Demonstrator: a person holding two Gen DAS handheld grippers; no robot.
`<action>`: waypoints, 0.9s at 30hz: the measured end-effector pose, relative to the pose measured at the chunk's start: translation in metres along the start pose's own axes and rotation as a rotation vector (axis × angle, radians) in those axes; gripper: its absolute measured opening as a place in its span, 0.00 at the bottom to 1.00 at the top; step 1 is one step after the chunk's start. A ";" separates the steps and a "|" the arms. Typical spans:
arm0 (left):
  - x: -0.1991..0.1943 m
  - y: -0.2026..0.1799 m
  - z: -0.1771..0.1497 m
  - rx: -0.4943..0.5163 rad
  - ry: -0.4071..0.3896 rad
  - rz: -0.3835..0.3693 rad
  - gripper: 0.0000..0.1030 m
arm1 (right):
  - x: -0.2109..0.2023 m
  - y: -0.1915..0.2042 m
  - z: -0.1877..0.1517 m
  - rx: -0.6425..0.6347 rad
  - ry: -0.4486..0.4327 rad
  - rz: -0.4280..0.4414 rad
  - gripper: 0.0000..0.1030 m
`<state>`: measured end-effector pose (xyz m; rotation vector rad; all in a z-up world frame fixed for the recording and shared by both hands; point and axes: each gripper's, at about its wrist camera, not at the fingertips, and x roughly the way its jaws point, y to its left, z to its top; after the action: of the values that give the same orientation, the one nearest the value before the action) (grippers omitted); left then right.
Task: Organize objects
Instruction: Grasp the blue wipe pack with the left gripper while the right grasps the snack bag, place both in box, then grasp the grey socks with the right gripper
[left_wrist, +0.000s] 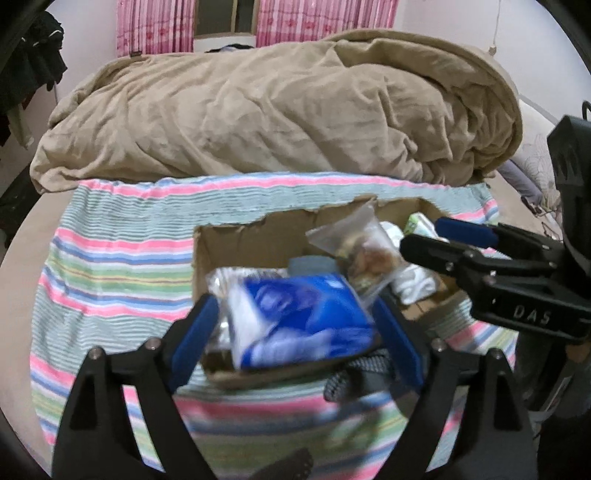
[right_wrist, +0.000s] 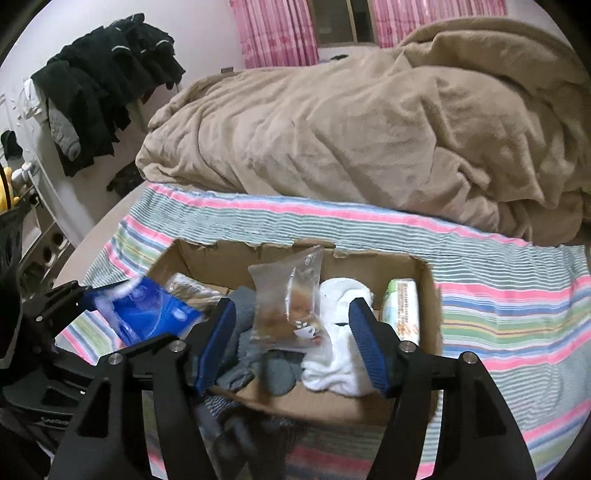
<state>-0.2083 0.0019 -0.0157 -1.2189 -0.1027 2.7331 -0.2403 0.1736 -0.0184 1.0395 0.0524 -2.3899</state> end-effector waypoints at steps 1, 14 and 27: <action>-0.005 0.000 -0.001 -0.004 -0.005 -0.003 0.90 | -0.006 0.002 -0.001 0.001 -0.005 -0.002 0.65; -0.068 -0.015 -0.022 -0.006 -0.050 -0.002 0.91 | -0.064 0.020 -0.024 0.000 -0.038 -0.009 0.65; -0.090 -0.019 -0.068 -0.049 -0.016 0.005 0.91 | -0.081 0.027 -0.062 0.011 -0.016 -0.002 0.65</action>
<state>-0.0964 0.0061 0.0078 -1.2105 -0.1692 2.7607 -0.1398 0.2019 -0.0018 1.0256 0.0350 -2.4024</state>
